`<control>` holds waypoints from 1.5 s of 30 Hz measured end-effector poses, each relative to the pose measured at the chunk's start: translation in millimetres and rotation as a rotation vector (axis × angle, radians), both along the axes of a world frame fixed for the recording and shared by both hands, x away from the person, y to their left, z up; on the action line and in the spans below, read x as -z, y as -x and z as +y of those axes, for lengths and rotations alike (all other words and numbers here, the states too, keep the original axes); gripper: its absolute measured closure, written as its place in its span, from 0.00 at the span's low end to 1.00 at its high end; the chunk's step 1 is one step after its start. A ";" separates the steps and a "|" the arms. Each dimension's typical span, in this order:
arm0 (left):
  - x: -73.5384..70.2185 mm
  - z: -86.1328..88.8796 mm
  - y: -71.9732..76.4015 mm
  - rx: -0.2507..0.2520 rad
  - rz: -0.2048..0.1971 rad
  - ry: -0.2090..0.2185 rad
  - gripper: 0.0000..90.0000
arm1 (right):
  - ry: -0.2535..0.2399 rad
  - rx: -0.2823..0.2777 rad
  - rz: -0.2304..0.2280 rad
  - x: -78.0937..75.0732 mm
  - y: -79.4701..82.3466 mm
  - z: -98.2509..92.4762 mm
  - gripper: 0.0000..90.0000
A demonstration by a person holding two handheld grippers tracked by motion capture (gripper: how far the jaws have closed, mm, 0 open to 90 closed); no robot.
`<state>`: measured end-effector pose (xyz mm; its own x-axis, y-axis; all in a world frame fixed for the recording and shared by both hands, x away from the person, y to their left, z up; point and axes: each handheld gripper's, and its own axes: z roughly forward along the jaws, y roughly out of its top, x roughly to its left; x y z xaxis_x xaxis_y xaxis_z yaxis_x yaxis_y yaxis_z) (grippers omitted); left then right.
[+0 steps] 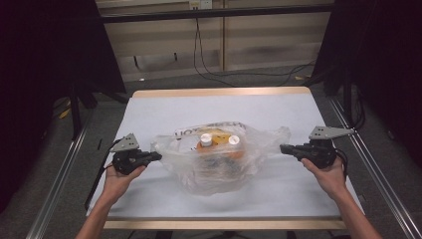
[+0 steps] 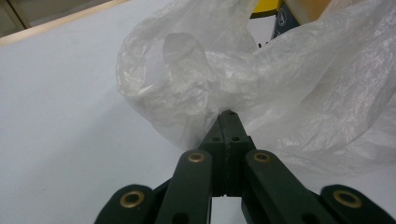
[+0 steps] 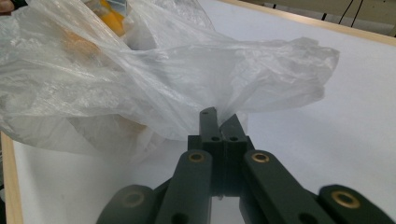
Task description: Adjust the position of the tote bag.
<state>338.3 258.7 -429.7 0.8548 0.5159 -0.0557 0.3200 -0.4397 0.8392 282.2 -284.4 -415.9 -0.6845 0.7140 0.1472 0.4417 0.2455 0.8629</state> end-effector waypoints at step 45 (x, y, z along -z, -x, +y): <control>49.8 -4.6 0.3 0.030 0.141 -0.163 1.00 | 0.202 0.001 0.184 66.3 -15.0 4.8 1.00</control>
<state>337.9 254.1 -479.5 0.8596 0.5022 -0.0940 0.4141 -0.5771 0.7039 297.2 -279.6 -482.2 -0.6589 0.7420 0.1237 0.5866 0.4038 0.7020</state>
